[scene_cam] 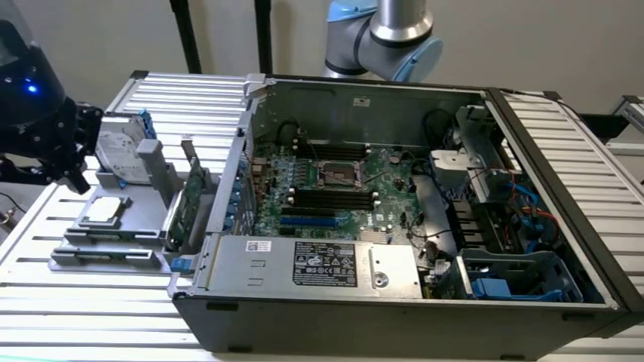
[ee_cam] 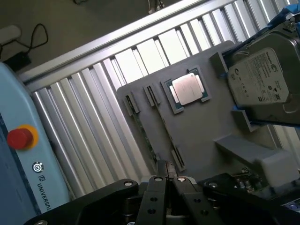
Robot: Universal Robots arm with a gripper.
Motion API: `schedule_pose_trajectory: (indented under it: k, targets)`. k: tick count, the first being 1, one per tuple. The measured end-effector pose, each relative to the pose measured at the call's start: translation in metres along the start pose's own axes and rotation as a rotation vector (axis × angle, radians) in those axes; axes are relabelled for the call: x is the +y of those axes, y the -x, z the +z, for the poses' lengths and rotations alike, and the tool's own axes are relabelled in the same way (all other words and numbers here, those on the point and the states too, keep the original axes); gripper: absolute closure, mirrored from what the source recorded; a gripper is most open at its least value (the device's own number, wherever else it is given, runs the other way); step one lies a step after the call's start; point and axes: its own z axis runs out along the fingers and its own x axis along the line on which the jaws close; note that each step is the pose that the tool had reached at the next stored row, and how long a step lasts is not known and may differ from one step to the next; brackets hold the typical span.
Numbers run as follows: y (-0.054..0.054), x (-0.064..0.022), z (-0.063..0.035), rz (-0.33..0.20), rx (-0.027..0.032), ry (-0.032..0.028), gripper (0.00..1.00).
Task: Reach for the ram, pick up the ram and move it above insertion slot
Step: 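Pick up the ram and move it above insertion slot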
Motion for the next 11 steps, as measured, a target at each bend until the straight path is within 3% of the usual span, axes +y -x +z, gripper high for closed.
schedule_pose_trajectory:
  k: [11]
  targets:
    - [-0.0001, 0.0001, 0.0026, -0.201, 0.0078, -0.0001, 0.89]
